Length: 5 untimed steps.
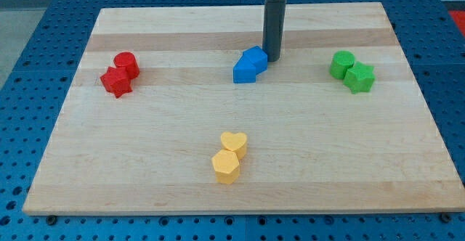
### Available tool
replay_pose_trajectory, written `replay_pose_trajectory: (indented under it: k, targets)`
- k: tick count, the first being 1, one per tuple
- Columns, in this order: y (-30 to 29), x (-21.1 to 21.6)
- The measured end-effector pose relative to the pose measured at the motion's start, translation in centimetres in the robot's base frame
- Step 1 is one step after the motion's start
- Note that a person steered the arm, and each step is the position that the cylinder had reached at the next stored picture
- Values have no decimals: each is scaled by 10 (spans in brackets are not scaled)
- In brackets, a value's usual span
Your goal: Point at the red star
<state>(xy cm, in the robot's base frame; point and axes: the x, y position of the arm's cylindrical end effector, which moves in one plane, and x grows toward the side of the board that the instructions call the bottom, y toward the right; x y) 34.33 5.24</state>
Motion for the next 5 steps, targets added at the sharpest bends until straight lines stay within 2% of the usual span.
replay_pose_trajectory:
  k: [1,2,3,5]
  targets:
    - [1,0]
    - [1,-21]
    - [-30,-41]
    - [-176,-38]
